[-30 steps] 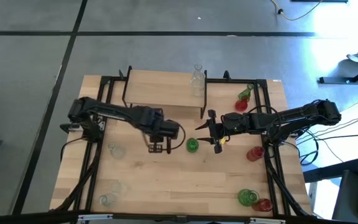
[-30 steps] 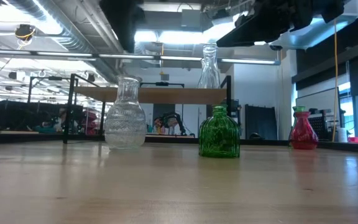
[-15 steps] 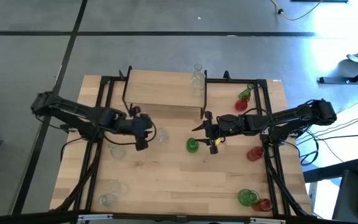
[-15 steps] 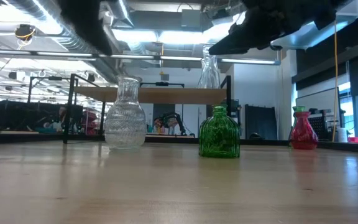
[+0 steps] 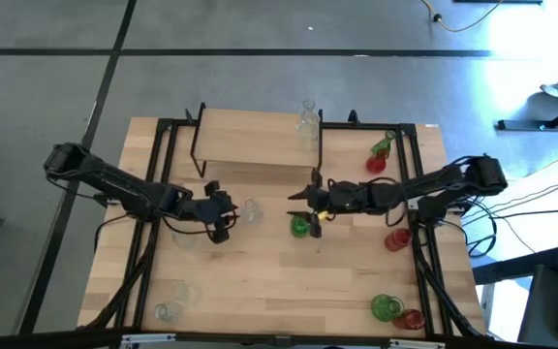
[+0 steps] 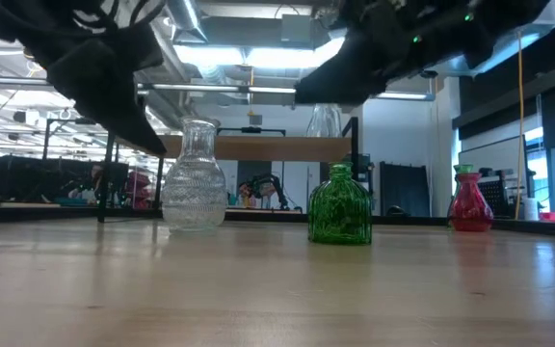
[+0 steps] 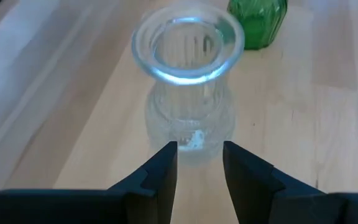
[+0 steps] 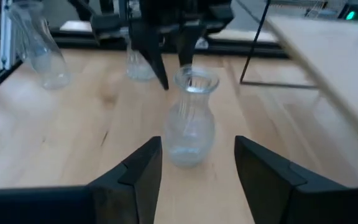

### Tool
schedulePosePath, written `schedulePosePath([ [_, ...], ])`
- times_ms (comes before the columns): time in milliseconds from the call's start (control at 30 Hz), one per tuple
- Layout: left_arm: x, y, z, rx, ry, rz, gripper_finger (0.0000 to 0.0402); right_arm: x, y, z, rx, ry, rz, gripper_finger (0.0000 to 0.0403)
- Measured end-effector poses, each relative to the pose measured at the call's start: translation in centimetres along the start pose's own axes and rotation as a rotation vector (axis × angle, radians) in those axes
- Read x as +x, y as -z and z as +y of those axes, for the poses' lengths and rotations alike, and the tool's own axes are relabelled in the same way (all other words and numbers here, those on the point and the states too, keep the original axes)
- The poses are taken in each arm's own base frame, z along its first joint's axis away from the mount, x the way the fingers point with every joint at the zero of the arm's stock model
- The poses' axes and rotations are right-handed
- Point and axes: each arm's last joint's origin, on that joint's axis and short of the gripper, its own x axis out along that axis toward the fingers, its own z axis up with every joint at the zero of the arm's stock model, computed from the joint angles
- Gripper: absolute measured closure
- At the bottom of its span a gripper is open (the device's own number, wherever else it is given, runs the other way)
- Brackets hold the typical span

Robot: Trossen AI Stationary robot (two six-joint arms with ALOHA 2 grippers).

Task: Sort vases onto shelf
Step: Put the transparent vase aligned with the other transparent vases on the shelf

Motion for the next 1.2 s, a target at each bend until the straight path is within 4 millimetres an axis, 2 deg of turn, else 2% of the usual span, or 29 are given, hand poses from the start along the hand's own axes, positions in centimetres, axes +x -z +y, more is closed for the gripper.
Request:
schedulePosePath([
  [233,0.5,0.9,0.1,0.009,0.018,-0.041,0.028,3.4,0.2,0.3,-0.001,0.045,0.031,0.0145],
  [367,0.6,0.9,0.0,0.012,0.034,-0.087,0.028,5.4,0.1,0.6,-0.022,0.022,0.028,0.0127],
  [533,0.7,1.1,0.1,0.019,0.037,-0.097,0.028,7.6,0.7,0.9,-0.028,0.027,0.031,0.0131],
  [600,0.7,1.0,0.0,0.018,0.039,-0.101,0.028,8.5,0.7,1.0,-0.022,0.025,-0.018,0.0137],
  [733,0.7,0.9,0.0,0.012,0.043,-0.114,0.028,9.4,1.1,1.0,-0.008,0.048,-0.093,0.0146],
  [933,0.7,0.9,0.0,0.01,0.044,-0.118,0.028,10.4,2.0,1.1,0.005,0.09,-0.105,0.0153],
  [1200,0.7,0.8,-0.1,0.006,0.049,-0.127,0.028,13.2,2.0,1.3,0.028,0.131,-0.109,0.0153],
])
